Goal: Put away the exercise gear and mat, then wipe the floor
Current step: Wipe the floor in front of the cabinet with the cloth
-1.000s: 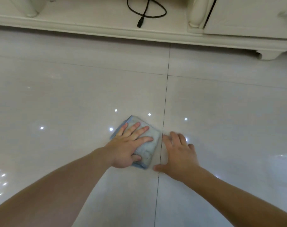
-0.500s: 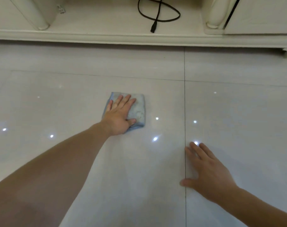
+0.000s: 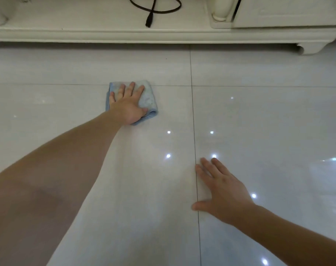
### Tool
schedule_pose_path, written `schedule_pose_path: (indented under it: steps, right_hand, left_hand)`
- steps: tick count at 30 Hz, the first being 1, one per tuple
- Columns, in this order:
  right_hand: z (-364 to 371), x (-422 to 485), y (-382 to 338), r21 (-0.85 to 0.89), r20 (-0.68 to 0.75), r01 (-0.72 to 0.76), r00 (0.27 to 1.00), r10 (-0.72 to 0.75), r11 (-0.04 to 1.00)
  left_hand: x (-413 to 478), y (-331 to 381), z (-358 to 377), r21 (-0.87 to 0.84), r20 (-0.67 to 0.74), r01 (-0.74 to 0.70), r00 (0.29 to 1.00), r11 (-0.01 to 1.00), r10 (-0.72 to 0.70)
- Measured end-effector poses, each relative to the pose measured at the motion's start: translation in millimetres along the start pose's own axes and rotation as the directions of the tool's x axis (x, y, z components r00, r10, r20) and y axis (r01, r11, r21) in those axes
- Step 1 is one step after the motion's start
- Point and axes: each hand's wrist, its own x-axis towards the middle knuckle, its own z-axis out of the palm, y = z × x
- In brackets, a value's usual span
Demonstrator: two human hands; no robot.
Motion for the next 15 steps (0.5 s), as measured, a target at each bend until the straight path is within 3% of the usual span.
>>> schedule_pose_path:
  steps: [3, 15]
  right_hand:
    - [0, -1, 0, -0.019, -0.002, 0.016, 1.000, -0.016, 1.000]
    - [2, 0, 21, -0.030, -0.016, 0.133, 0.991, -0.133, 0.991]
  left_hand:
    - [0, 17, 1, 0.007, 0.024, -0.005, 1.000, 1.000, 0.005]
    - [-17, 153, 24, 0.029, 0.043, -0.280, 0.959, 0.960, 0.279]
